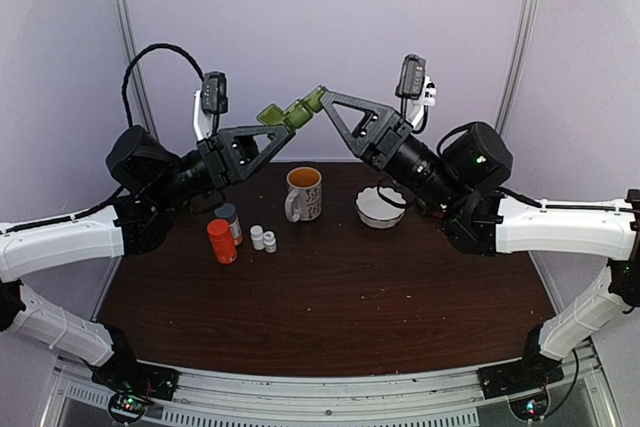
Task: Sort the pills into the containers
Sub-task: Pass from the left arm to the right
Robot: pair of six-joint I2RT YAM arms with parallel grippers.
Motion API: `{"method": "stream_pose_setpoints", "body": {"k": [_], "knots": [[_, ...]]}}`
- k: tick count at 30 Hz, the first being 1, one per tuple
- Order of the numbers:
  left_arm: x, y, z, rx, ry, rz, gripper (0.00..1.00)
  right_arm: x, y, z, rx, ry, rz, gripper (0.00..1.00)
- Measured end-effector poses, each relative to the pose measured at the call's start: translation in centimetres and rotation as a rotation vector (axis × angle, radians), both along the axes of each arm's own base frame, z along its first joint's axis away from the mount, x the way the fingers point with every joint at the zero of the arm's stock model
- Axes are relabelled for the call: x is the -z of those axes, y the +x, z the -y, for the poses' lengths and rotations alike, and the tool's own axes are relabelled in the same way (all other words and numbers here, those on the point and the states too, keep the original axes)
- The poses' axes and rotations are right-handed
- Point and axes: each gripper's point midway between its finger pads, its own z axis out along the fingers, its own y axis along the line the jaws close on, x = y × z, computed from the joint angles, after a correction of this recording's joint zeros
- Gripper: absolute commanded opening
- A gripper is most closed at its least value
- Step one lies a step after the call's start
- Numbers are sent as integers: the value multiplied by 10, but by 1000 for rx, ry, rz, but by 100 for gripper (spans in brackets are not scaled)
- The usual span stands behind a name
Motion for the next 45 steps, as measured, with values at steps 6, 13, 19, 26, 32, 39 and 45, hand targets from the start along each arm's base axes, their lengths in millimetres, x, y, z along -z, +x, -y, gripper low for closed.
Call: {"method": "stream_pose_setpoints", "body": {"k": [6, 13, 19, 26, 32, 39, 45], "knots": [[-1, -1, 0, 1, -4, 3, 33, 3, 0, -3, -5, -4, -5, 55], [-1, 0, 0, 2, -5, 0, 33, 6, 1, -5, -9, -11, -10, 53], [1, 0, 0, 2, -4, -1, 33, 9, 2, -8, -13, -18, -13, 52], [1, 0, 0, 2, -3, -3, 33, 10, 2, -9, -13, -21, -14, 52], [3, 0, 0, 2, -4, -3, 33, 10, 2, -9, -15, -22, -13, 47], [2, 0, -1, 2, -8, 0, 33, 10, 0, -9, -21, -21, -10, 47], [1, -1, -1, 5, -15, 0, 33, 8, 0, -11, -22, -25, -5, 30]]}}
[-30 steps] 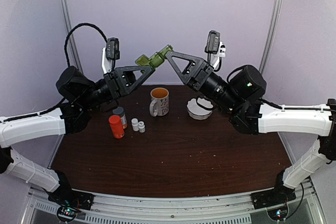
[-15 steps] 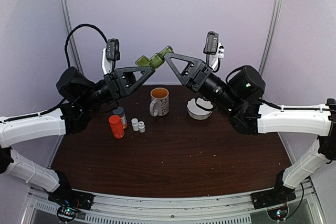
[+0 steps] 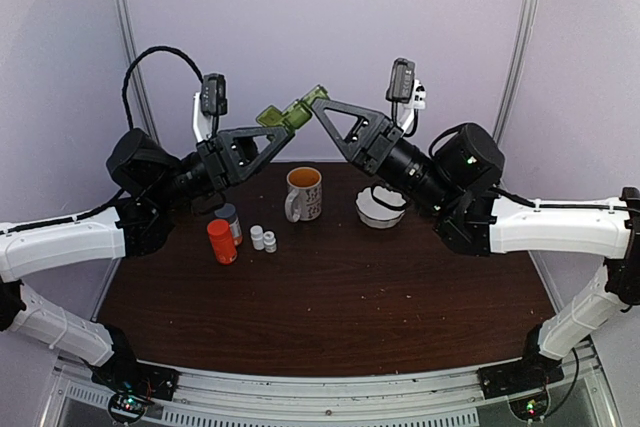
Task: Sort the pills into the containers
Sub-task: Pass from the left arm to the right
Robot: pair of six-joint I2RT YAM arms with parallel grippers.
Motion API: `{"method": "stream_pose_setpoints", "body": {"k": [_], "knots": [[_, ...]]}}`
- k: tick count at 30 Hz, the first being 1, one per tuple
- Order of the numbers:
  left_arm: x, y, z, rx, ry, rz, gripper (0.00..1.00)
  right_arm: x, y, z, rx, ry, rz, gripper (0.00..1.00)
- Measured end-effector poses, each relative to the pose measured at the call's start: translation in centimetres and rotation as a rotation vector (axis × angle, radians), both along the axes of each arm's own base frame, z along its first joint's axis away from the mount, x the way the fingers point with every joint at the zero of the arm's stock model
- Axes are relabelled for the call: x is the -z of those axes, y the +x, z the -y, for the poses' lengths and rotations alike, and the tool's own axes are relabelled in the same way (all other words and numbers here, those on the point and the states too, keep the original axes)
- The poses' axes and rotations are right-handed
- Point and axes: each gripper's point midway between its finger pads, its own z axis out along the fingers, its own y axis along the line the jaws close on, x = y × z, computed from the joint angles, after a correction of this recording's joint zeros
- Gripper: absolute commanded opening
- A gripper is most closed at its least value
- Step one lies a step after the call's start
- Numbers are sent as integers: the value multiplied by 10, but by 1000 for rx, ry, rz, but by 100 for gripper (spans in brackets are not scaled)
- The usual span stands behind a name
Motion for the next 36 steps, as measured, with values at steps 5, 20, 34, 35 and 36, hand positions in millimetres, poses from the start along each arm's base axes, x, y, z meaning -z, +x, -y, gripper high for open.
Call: {"method": "stream_pose_setpoints", "body": {"k": [5, 20, 34, 35, 36], "knots": [[0, 0, 0, 1, 0, -5, 33, 1, 0, -1, 2, -3, 1, 17], [2, 0, 0, 2, 2, -5, 33, -1, 0, 0, 0, 6, 3, 53], [4, -2, 0, 8, 0, -1, 33, -2, -1, 1, 1, 10, 12, 23], [4, -2, 0, 8, 0, -2, 33, -2, -1, 1, 1, 9, 11, 19], [4, -1, 0, 8, 1, -3, 33, -2, 0, 1, 2, 6, 10, 16]]}}
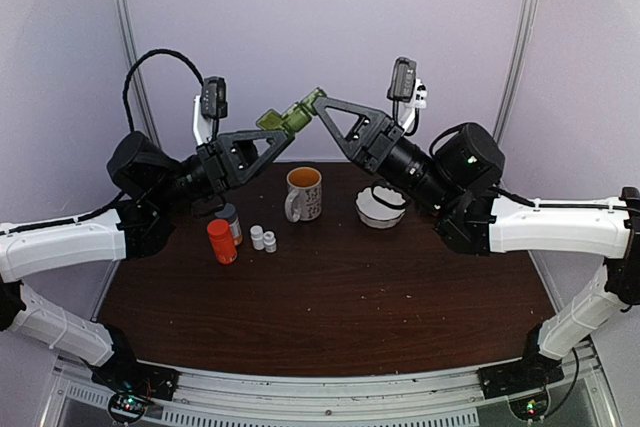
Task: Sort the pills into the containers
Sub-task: Pass from the left arm to the right
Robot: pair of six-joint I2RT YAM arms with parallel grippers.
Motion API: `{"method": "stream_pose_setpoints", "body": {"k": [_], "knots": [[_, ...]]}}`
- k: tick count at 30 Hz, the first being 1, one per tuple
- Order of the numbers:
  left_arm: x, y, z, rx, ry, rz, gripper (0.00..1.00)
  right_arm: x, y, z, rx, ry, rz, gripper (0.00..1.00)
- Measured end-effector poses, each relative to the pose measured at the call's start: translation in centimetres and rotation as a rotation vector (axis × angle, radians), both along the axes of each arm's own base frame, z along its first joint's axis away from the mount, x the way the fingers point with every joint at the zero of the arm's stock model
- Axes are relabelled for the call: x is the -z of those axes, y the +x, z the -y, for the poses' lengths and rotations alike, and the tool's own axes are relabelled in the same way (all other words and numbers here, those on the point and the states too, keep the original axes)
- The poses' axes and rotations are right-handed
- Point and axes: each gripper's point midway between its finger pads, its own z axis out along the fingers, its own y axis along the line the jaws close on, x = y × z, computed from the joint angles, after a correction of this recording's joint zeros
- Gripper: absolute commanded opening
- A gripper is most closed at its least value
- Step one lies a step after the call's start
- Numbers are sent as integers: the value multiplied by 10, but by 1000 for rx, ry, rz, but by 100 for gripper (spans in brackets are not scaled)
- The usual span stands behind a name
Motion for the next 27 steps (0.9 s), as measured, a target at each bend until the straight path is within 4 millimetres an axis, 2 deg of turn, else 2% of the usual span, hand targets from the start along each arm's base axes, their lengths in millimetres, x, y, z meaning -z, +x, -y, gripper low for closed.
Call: {"method": "stream_pose_setpoints", "body": {"k": [5, 18, 23, 25, 27], "knots": [[1, 0, 0, -3, 5, 1, 33, 1, 1, -1, 6, -6, -1, 0], [8, 2, 0, -35, 53, 17, 34, 7, 5, -3, 30, -31, -4, 0], [12, 1, 1, -40, 78, 26, 47, 12, 4, -2, 34, -43, 10, 0], [15, 1, 2, -36, 91, 27, 63, 16, 2, 0, 35, -43, 18, 0], [19, 2, 3, -37, 106, 31, 73, 20, 0, 1, 31, -45, 24, 0]]}}
